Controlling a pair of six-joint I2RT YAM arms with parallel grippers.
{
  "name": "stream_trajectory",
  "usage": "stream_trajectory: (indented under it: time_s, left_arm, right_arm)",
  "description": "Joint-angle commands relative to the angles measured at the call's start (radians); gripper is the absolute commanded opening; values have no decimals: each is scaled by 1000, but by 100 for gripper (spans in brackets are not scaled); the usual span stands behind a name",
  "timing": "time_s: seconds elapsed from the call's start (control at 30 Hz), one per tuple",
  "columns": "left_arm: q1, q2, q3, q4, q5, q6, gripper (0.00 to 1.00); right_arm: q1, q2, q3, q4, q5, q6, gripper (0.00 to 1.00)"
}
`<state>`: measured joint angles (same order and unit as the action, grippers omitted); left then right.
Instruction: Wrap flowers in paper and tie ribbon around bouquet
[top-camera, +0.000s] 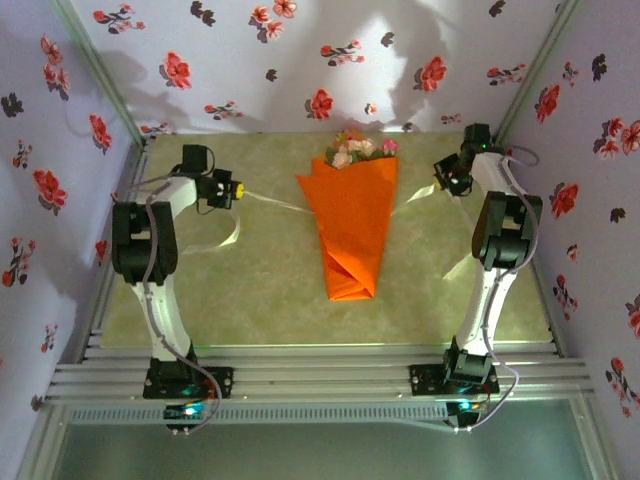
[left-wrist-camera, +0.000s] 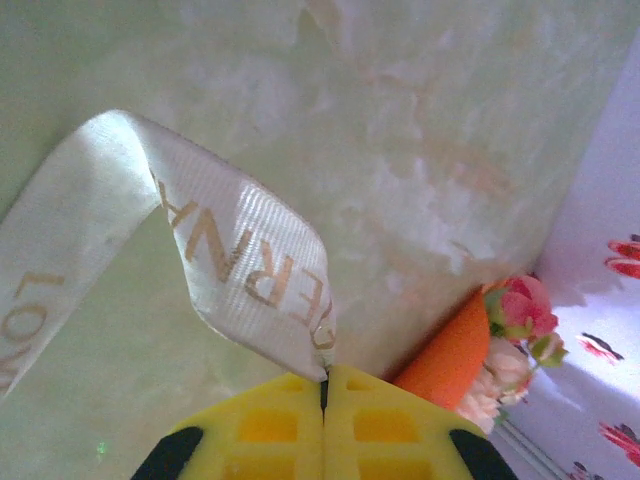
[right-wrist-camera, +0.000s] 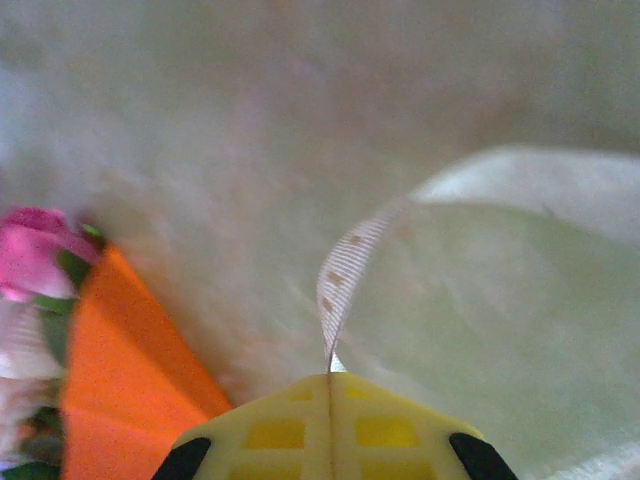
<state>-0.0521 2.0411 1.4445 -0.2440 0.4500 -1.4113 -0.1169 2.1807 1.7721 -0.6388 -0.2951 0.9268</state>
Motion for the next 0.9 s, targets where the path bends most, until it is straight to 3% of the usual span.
stream_trajectory:
  time_s: [0.0,0.1,0.13,0.17,0.23,0.37,0.53,0.73,0.87]
  left_arm:
    - [-9,-106,-57,-75,43,-12,20]
    - [-9,-219,-147,-170,-33,13,42]
    - [-9,-262,-167,-219,-72,23,49]
    - [-8,-302,-184,-268,-116,38,52]
    - [-1,-375,-210,-361,-197,52,57]
    - [35,-452,-301,-420,-271,31,61]
    - [45,-343,-302,-378,-224,71,63]
    - [-13,-153,-67,-442,-270,387,68]
    - [-86,-86,50,-560,-386,603,73]
  right_arm:
    - [6,-112,-98,-16,66,8,0]
    - [11,-183,-196,-13,105,4,1]
    - [15,-207,-230,-2,108,0,13]
    - [19,-228,-257,-1,109,-12,26]
    - [31,-268,-284,-27,126,-38,40]
    - [72,-389,-331,-102,237,-61,51]
    - [102,-511,-429,-97,269,-29,55]
    - [121,-565,-480,-115,232,-39,54]
    - [125,-609,-515,-111,218,-46,54]
